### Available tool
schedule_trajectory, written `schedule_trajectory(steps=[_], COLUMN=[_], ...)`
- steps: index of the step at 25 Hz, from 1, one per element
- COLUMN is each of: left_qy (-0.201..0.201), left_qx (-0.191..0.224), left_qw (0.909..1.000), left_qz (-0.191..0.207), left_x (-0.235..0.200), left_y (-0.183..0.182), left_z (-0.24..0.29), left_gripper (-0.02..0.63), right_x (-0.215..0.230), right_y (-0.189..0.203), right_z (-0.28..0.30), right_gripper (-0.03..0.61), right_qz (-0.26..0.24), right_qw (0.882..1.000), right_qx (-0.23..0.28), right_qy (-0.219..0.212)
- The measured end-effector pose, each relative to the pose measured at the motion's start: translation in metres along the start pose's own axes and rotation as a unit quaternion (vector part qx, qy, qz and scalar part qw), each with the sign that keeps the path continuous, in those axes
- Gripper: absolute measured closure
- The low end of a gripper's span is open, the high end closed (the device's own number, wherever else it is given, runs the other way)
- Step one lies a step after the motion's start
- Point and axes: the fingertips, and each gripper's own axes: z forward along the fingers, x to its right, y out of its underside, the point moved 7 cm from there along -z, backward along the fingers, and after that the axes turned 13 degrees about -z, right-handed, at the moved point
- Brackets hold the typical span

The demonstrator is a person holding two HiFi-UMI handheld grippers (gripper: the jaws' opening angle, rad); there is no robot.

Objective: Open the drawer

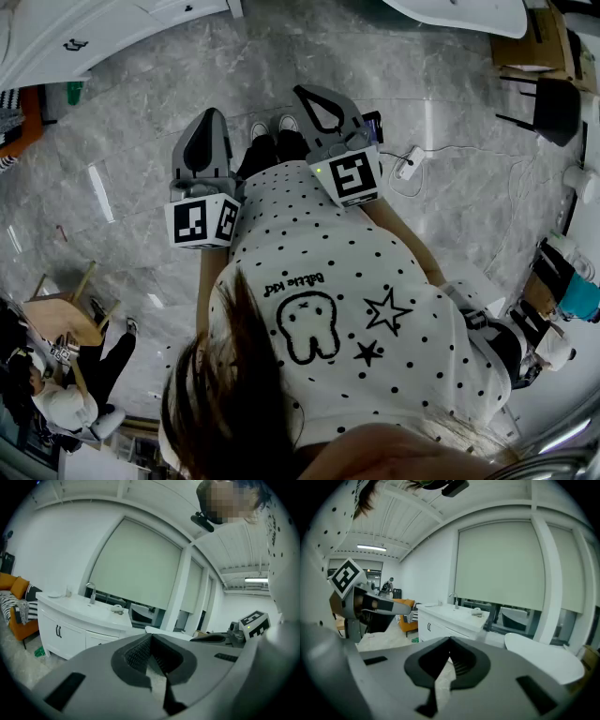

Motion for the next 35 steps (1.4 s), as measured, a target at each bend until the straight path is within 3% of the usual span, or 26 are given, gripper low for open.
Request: schedule_trajectory(steps=[24,35], left_qy=[-0.015,-0.004], left_qx=[0.015,0.022], left_qw=[0.9998,0.9996], left_qz=[-0.004,-0.019], left_x=[0.023,0.052], left_y=[0.010,0.035], left_z=[0.006,0.012], left_gripper=[0.609,0.609], right_x=[0.018,0.045], right_y=[0.012,0.030], right_z=[-0.010,-0.033], right_gripper=[0.565,0.563], right_qz=[-0.017,-0.013], right_qw=[1.000,0.999], right_qx=[0.014,0.038], right_qy=[-0.019,-0.008])
